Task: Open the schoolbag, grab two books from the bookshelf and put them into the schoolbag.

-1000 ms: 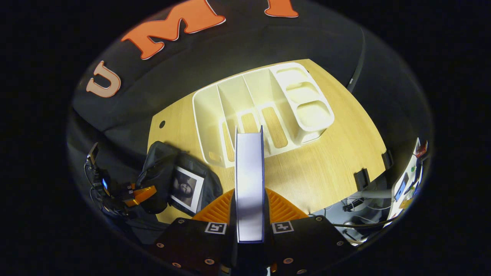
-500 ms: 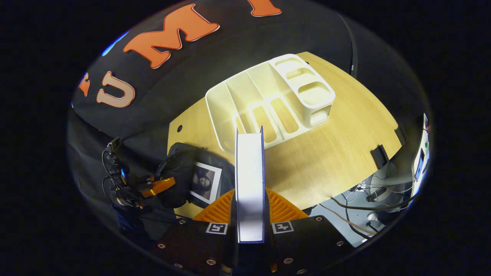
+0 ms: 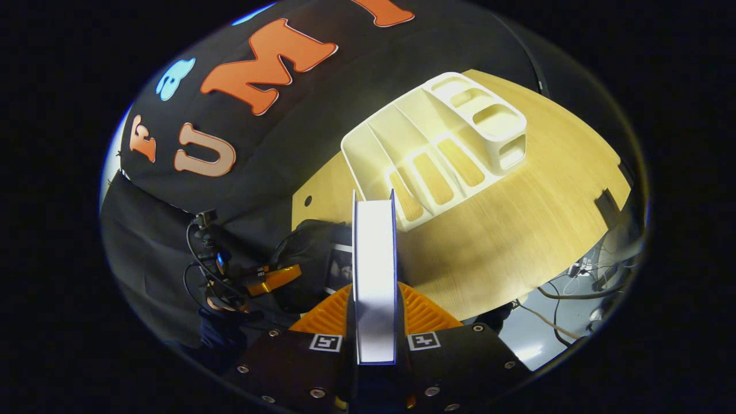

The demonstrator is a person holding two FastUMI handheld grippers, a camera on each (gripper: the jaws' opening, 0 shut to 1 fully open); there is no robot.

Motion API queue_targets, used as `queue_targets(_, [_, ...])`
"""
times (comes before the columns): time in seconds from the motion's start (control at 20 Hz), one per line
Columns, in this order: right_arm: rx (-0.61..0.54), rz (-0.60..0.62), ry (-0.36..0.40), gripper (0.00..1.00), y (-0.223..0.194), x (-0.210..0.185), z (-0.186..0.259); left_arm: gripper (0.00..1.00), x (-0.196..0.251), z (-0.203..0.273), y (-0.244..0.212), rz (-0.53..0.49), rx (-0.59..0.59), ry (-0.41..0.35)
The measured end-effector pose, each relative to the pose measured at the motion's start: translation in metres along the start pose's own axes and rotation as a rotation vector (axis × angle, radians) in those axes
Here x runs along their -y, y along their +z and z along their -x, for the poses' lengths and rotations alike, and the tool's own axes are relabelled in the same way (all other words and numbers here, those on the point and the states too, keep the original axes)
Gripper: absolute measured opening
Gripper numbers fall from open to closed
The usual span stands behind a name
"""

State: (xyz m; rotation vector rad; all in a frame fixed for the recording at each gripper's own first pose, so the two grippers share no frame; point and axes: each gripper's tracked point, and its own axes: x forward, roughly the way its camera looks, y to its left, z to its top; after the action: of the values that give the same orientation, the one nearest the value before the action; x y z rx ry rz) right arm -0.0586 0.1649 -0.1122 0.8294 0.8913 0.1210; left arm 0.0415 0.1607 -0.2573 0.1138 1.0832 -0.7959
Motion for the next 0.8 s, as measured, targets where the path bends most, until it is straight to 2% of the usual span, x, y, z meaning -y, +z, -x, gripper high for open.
queue_targets(0.5, [-0.023,-0.080,0.185,0.27,-0.036,-0.033,-0.053,0.05,-0.001,-0.002,0.003,0.020,0.021,0.030])
queue_targets(0.8, [-0.010,-0.119,0.235,0.27,-0.047,-0.038,-0.087,0.05,0.002,-0.001,0.005,0.018,0.017,0.033])
